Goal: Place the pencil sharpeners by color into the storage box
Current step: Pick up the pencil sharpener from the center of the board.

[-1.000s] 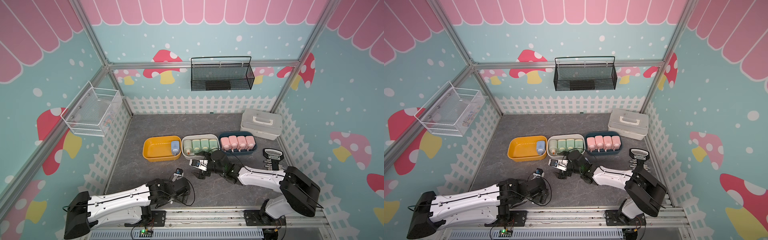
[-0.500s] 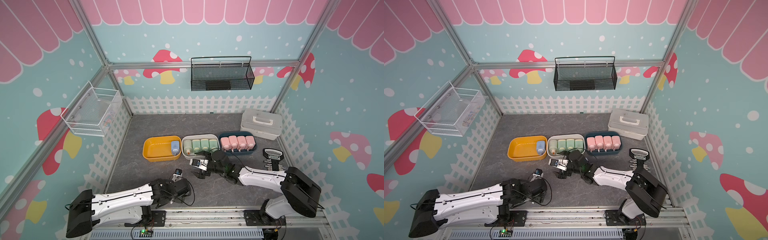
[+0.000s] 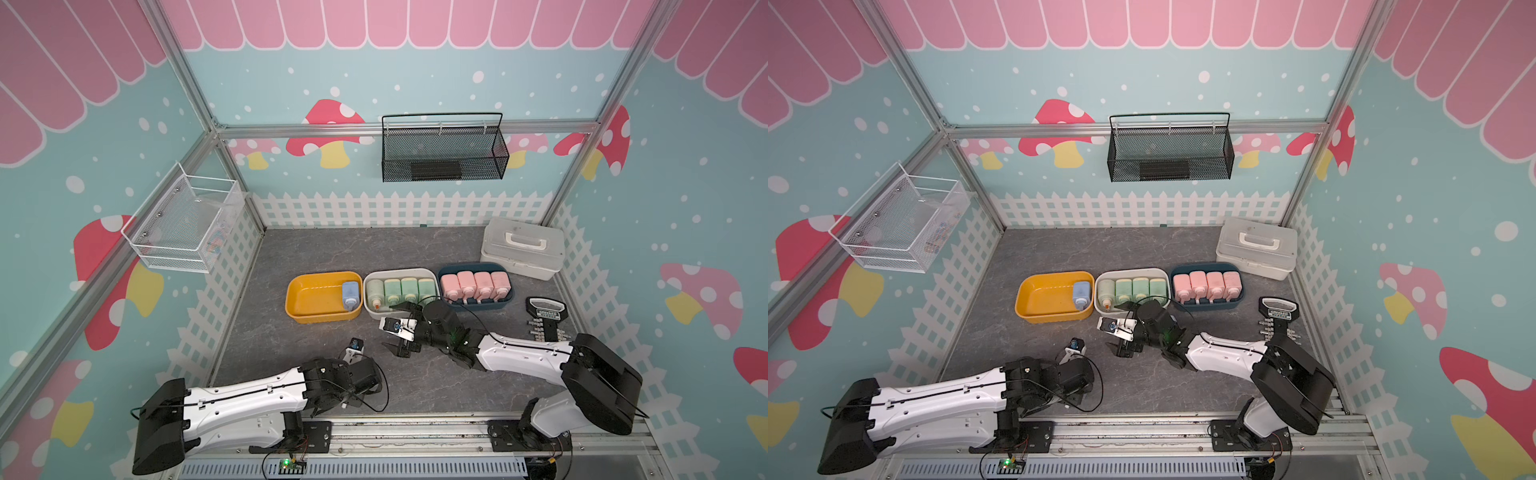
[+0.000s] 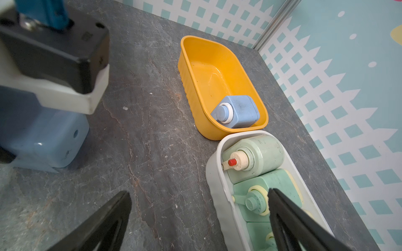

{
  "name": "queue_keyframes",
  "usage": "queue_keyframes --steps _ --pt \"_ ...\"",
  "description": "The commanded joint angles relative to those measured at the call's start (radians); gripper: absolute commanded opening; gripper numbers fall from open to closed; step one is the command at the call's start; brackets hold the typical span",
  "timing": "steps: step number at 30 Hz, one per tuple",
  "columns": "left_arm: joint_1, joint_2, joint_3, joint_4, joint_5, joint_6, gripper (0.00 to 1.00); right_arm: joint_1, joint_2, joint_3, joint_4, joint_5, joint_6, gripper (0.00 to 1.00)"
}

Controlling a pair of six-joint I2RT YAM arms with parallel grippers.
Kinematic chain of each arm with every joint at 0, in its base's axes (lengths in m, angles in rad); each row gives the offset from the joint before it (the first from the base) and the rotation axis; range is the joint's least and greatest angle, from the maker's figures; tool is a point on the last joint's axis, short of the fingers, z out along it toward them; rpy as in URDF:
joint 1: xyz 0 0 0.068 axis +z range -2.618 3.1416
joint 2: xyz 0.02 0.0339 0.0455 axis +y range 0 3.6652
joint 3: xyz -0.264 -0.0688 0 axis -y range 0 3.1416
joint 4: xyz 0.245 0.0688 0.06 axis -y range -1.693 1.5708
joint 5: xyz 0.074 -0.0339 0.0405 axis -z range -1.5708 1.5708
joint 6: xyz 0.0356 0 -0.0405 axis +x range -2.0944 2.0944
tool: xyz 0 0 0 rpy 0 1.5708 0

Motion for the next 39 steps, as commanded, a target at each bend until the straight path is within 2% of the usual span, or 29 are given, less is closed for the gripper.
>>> queue_keyframes --steps 1,9,12,16,19,21,27,30,32,34,39 --pt "-0.005 -0.016 0.041 -0.009 -0.028 0.009 0.2 0.001 0.004 -0.012 0.012 -0.009 0.025 0.98" --pt "0.031 -0.033 0.058 -0.009 -0.061 -0.013 0.08 0.001 0.015 -0.004 0.012 -0.016 0.033 0.98" --pt "0.062 -0.047 0.056 -0.008 -0.078 -0.05 0.0 0.002 0.012 0.023 -0.013 0.003 0.065 0.99" --pt "0.132 -0.081 0.051 0.022 -0.057 -0.036 0.0 0.001 0.003 0.081 -0.074 0.002 0.105 0.99" --pt "0.175 -0.108 0.051 0.048 -0.043 -0.011 0.0 0.001 0.003 0.097 -0.053 0.096 0.163 0.99" --pt "0.209 -0.118 0.056 0.053 -0.04 0.006 0.0 0.002 0.004 0.093 -0.012 0.114 0.187 0.99" --pt "0.355 -0.099 0.127 0.095 -0.082 0.075 0.0 0.001 0.055 0.141 0.04 0.001 0.338 0.99" --pt "0.378 -0.097 0.166 0.102 -0.146 0.069 0.0 0.003 0.076 0.144 0.109 0.022 0.414 0.99" --pt "0.395 -0.111 0.17 0.107 -0.172 0.075 0.0 0.003 0.087 0.118 0.186 0.047 0.429 0.99" --pt "0.447 -0.112 0.182 0.107 -0.155 0.134 0.0 0.003 0.091 0.101 0.23 0.055 0.438 0.99" --pt "0.57 -0.07 0.237 0.095 -0.149 0.209 0.0 0.004 0.088 0.115 0.206 0.039 0.443 0.99"
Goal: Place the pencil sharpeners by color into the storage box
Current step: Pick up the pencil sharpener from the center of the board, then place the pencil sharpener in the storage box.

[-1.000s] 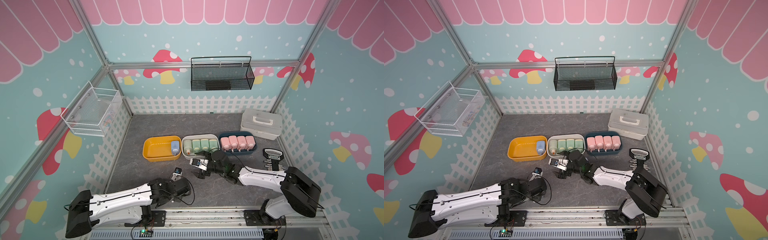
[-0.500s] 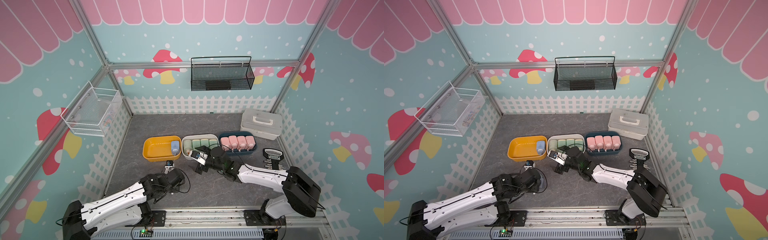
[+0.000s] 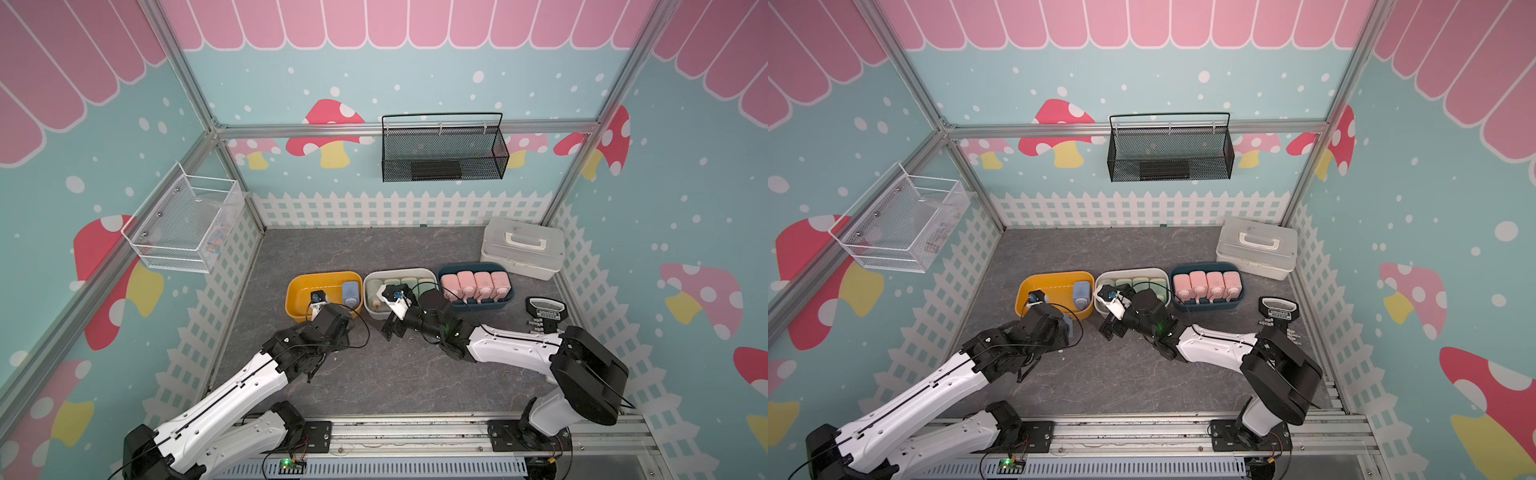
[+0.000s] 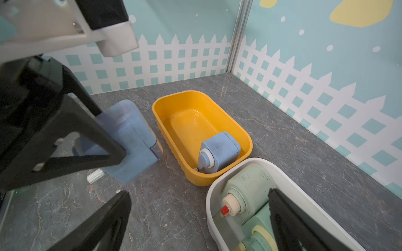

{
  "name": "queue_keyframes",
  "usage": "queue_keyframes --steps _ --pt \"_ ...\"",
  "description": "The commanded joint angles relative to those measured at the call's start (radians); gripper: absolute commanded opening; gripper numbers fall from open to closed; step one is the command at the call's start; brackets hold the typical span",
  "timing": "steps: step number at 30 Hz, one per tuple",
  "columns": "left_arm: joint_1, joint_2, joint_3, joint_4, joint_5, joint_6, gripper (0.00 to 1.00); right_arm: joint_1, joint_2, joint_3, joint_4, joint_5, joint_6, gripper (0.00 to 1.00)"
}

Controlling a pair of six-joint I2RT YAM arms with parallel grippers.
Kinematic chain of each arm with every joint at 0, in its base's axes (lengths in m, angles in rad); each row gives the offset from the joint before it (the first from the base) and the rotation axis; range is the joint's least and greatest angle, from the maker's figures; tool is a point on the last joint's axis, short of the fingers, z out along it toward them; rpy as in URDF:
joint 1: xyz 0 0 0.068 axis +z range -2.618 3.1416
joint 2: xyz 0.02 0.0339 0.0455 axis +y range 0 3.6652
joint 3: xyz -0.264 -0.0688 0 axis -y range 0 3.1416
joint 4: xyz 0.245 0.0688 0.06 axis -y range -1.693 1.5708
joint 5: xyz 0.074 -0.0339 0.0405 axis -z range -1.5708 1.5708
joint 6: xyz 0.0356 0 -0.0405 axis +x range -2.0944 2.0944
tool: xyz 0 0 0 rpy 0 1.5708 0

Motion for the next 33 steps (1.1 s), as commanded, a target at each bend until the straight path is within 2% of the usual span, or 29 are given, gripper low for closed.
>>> queue_keyframes --steps 1,6,9,14,18,21,26,29,33 --pt "0.052 0.025 0.055 0.027 -0.03 0.085 0.0 0.006 0.012 0.006 0.01 0.005 0.031 0.99" --pt "0.131 0.093 0.117 0.086 -0.018 0.176 0.0 0.01 0.015 0.03 -0.049 -0.035 0.031 0.99" --pt "0.174 0.144 0.155 0.101 0.02 0.226 0.0 0.014 0.024 0.048 -0.083 -0.005 0.034 0.98" --pt "0.211 0.218 0.161 0.148 0.033 0.22 0.0 0.014 0.018 0.039 -0.08 0.017 0.049 0.99" --pt "0.227 0.274 0.154 0.239 -0.01 0.223 0.0 0.013 0.019 0.039 -0.084 0.029 0.084 0.99" --pt "0.278 0.325 0.169 0.289 -0.01 0.239 0.0 0.013 0.021 0.039 -0.096 0.03 0.106 0.99" --pt "0.315 0.41 0.204 0.302 0.001 0.26 0.0 0.014 0.016 0.036 -0.128 0.04 0.123 0.99" --pt "0.341 0.454 0.216 0.319 0.044 0.271 0.0 0.014 0.009 0.025 -0.138 0.063 0.129 0.99" --pt "0.381 0.493 0.216 0.381 0.183 0.284 0.0 0.014 0.001 0.017 -0.141 0.08 0.132 0.99"
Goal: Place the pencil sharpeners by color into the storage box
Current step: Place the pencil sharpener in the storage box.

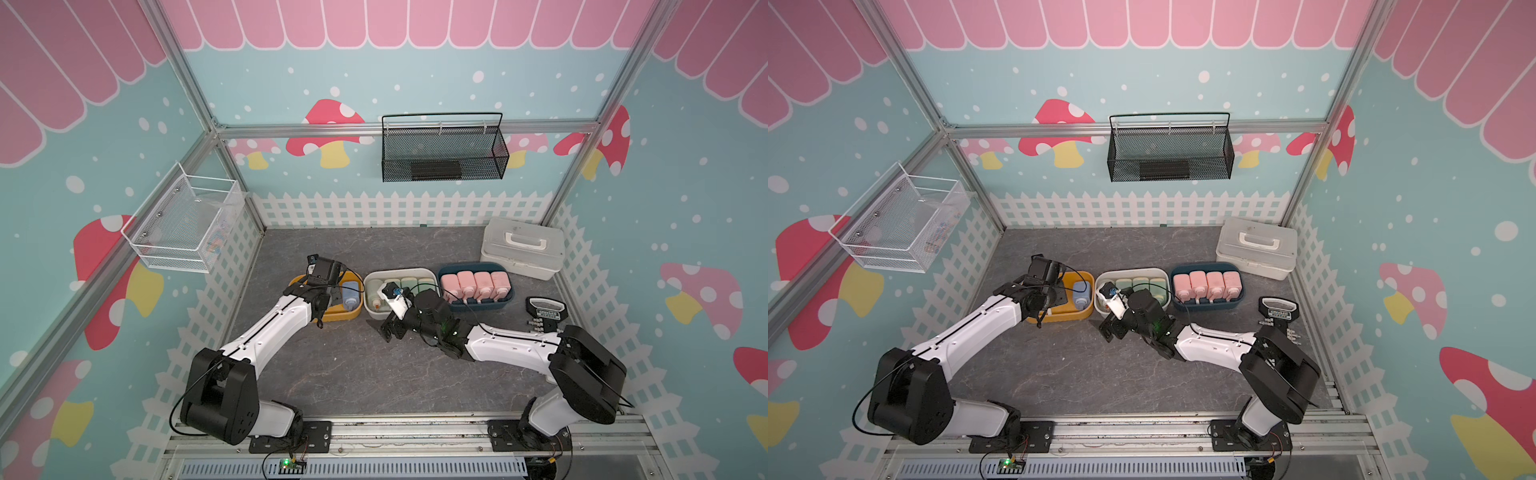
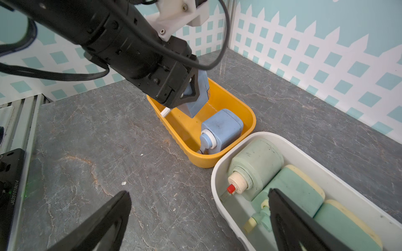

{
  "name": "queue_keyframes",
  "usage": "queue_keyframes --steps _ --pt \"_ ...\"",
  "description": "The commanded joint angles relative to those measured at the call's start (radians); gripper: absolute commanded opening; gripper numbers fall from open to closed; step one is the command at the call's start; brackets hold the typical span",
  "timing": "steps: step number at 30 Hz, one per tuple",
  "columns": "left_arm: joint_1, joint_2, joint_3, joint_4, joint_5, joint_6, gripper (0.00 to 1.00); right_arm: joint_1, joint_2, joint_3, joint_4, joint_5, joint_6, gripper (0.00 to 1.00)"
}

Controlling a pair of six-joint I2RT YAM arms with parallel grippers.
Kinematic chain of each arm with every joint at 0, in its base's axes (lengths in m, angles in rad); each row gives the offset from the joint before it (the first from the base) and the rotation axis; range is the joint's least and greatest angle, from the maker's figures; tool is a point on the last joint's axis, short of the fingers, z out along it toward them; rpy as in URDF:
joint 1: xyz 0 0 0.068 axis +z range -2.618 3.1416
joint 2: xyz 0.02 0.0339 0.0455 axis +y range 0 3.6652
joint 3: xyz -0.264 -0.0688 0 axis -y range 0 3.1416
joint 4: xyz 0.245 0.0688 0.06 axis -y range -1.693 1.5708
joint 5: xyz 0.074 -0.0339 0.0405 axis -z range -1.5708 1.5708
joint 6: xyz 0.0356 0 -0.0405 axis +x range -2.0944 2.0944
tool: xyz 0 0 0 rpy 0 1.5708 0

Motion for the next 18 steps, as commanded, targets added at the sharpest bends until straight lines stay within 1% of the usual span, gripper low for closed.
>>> queue_keyframes --steps 1,3,12,16,18 --pt "0.031 0.02 0.034 0.084 0.111 0.031 0.0 0.007 -0.011 -0.007 -0.017 0.029 0.019 0.99" --pt "0.043 0.036 0.039 0.093 0.144 0.043 0.0 0.007 -0.014 -0.005 -0.029 0.044 0.024 0.99" --pt "0.067 0.069 0.03 0.111 0.208 0.06 0.0 0.006 -0.019 -0.001 -0.069 0.073 0.021 0.99" --pt "0.072 0.083 0.027 0.12 0.213 0.057 0.0 0.006 -0.013 0.002 -0.07 0.076 0.027 0.99" --pt "0.075 0.088 0.024 0.121 0.217 0.057 0.02 0.006 -0.013 0.002 -0.07 0.073 0.03 0.99"
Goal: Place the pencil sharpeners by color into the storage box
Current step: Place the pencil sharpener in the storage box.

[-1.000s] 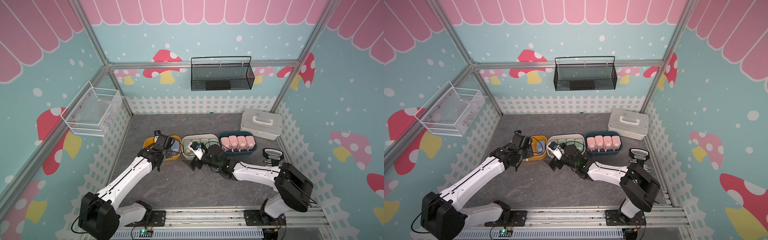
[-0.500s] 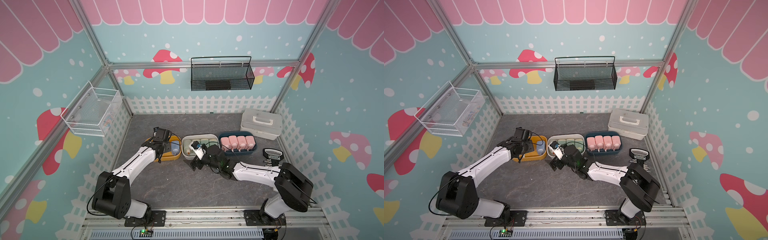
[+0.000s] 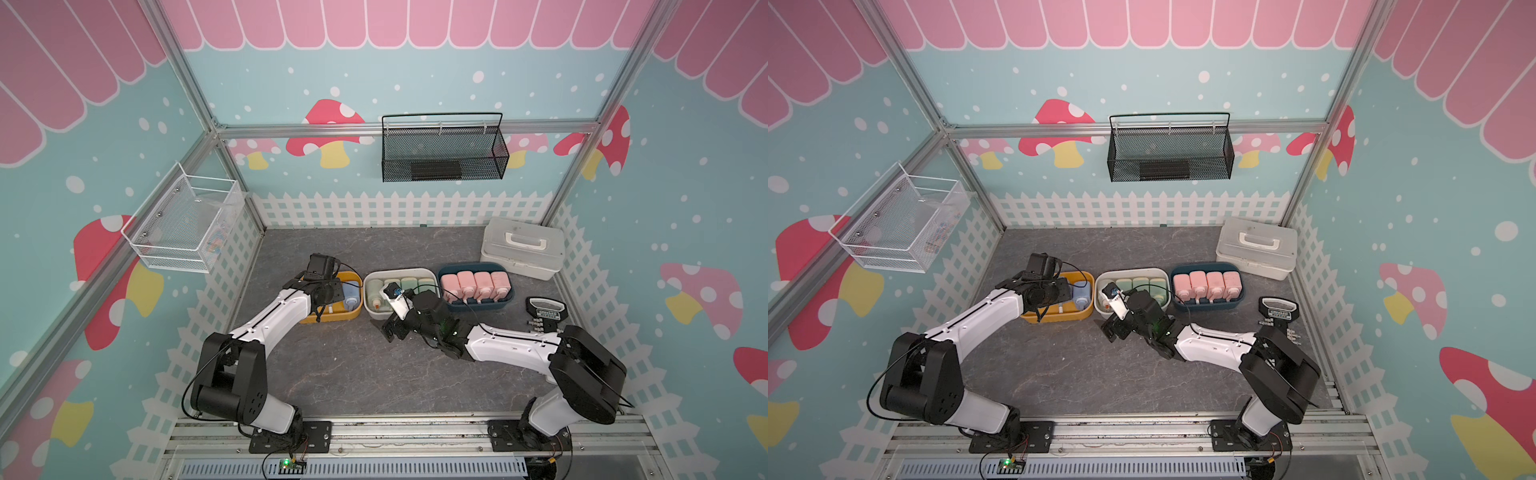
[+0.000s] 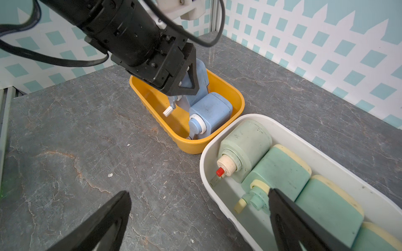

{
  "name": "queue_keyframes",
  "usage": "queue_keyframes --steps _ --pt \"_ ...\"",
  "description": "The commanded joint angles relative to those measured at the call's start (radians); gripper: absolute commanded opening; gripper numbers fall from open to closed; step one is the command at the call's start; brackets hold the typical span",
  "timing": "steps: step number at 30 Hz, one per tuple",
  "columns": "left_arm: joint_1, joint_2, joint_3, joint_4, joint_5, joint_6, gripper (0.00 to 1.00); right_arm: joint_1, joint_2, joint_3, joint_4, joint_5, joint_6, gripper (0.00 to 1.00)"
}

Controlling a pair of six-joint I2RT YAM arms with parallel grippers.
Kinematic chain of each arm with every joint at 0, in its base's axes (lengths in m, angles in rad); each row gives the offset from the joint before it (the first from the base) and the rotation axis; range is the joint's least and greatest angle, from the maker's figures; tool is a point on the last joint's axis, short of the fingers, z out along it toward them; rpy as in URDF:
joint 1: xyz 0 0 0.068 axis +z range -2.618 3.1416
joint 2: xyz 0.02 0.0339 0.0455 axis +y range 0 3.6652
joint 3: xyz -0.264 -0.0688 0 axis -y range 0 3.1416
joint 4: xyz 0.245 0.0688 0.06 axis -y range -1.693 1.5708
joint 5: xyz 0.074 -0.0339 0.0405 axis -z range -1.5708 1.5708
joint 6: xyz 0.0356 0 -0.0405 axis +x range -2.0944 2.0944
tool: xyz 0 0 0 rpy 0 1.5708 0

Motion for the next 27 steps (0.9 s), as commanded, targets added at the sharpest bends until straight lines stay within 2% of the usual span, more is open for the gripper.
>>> queue_keyframes --steps 1,27 --pt "0.009 0.006 0.012 0.043 0.028 0.016 0.03 0.006 -0.011 0.002 -0.01 0.01 0.016 0.99" --pt "0.019 0.069 0.001 0.052 0.055 0.094 0.34 0.007 -0.006 0.02 -0.04 0.01 0.014 0.99"
